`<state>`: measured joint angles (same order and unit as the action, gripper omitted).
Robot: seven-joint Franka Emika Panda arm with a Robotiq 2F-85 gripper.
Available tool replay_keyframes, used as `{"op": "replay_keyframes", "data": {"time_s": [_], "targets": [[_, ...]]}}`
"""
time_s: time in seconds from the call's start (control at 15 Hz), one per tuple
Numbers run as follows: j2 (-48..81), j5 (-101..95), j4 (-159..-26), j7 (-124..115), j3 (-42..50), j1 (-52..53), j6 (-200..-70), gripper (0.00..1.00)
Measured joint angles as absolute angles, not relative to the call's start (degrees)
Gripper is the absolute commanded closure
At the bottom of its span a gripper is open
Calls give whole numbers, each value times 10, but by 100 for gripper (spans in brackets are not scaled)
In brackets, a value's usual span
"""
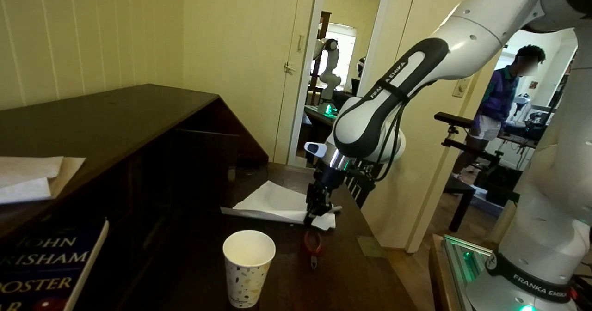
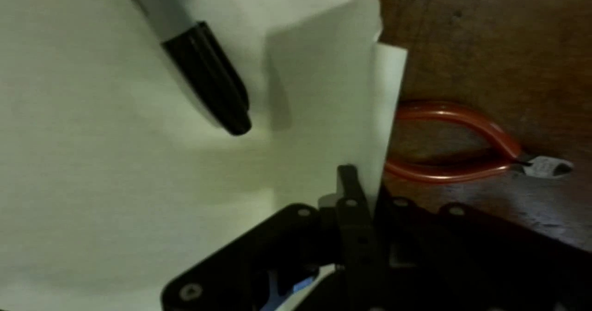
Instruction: Put the paper on top of the shelf
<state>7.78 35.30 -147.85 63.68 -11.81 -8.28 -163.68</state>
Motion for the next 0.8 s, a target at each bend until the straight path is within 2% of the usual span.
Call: {"op": "replay_keyframes", "data": {"time_s": [0.07,0.27,0.47,0.8], "targets": [[65,349,-1481,632,-117,-83,-1631,96],[18,347,-1487,629,-112,-84,-1608,92],[-40,351,-1489,630,-110,-88,-1568,95],[-147,411,-1488,673,-11,-11,-1482,98]]}}
